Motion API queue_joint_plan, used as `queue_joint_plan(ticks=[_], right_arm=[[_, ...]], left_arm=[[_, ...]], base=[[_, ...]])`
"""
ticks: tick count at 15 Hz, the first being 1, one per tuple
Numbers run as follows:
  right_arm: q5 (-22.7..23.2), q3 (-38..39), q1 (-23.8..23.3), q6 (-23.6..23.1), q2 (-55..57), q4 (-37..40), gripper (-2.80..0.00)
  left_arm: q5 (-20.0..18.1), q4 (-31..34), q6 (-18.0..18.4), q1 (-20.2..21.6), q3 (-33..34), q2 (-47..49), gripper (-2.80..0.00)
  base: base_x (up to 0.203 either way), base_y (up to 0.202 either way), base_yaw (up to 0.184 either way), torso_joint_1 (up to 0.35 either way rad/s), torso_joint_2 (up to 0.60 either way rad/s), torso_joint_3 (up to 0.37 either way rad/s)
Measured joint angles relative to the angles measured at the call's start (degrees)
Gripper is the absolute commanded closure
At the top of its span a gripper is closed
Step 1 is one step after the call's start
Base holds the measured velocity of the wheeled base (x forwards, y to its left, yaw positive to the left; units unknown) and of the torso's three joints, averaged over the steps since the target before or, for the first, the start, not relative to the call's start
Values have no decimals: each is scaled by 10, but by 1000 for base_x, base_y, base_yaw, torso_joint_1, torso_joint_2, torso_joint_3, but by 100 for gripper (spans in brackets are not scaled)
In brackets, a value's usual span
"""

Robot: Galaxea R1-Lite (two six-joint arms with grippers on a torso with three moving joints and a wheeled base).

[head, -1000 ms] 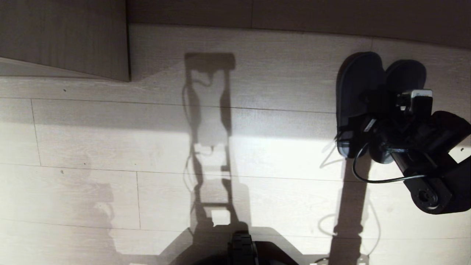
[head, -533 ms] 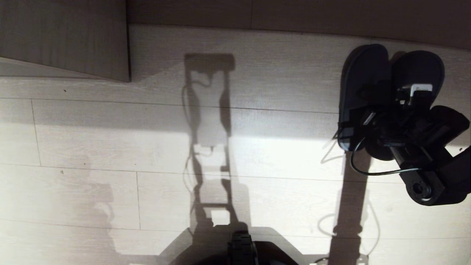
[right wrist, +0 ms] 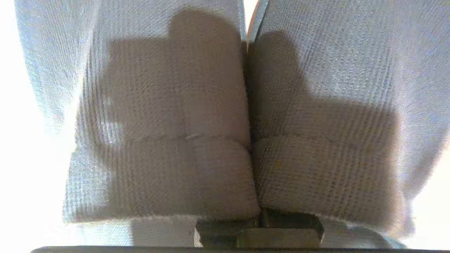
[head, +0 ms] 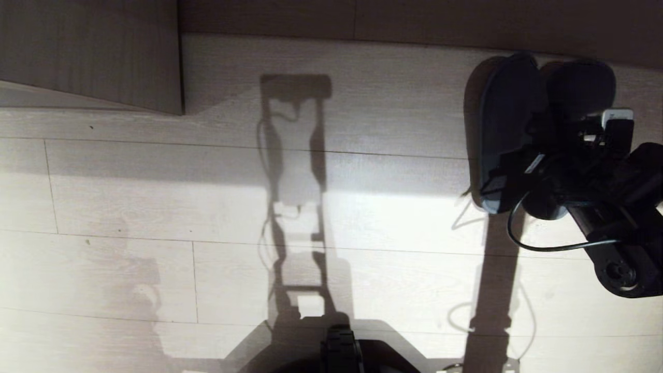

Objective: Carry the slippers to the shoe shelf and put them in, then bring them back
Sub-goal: Pick up the slippers on the floor, then place the slippers into the shoe cabinet

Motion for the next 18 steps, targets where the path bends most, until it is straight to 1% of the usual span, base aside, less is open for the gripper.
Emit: queue_joint_plan(ticks=[3,5,9,12,16,18], right_arm=[[4,39,-1,2,-38,1,0],[10,55,0,8,-67,20,0],[27,88,0,11,-147,94,0],[48,134,0,12,-223,161,0],[57,201,0,7,-328,231,0],[58,220,0,4,-391,275,0]], left_arm=[[0,0,0,0,0,0,0],[0,0,0,0,0,0,0],[0,0,0,0,0,0,0],[0,0,0,0,0,0,0],[0,0,0,0,0,0,0],[0,0,0,0,0,0,0]], base=[[0,0,0,0,0,0],[0,0,0,0,0,0],[0,0,0,0,0,0],[0,0,0,0,0,0],[0,0,0,0,0,0],[0,0,0,0,0,0]])
